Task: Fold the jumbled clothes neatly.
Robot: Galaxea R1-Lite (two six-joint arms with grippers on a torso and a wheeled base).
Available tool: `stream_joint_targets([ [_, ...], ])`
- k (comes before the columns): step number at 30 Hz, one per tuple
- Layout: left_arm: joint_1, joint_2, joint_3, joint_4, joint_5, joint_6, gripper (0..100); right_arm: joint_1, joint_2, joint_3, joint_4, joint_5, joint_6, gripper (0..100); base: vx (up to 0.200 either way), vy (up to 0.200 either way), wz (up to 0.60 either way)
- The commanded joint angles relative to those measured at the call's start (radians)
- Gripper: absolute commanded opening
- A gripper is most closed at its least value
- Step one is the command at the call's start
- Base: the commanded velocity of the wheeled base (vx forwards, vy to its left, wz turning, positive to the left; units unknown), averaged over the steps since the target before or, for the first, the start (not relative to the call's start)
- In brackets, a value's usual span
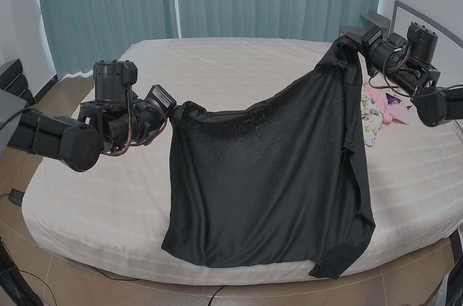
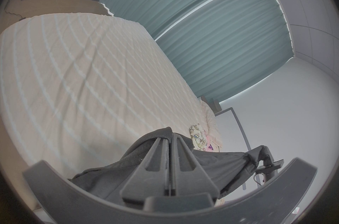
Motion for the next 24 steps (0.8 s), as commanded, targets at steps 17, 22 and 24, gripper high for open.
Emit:
stream_joint_targets([
  [17, 0.033, 0.209, -0.081, -0.002, 0.000, 0.002, 0, 0.006, 0.211, -0.057, -0.003, -0.022, -0.020, 0, 0.118, 0.000, 0.00],
  [22, 0.033, 0.252, -0.097, -0.002, 0.000, 0.002, 0, 0.007, 0.242, -0.062, -0.003, -0.033, -0.019, 0, 0.000, 0.000, 0.00],
  [24, 0.033, 0.272, -0.112, -0.002, 0.000, 0.000, 0, 0.007, 0.254, -0.065, -0.004, -0.037, -0.019, 0, 0.000, 0.000, 0.00],
])
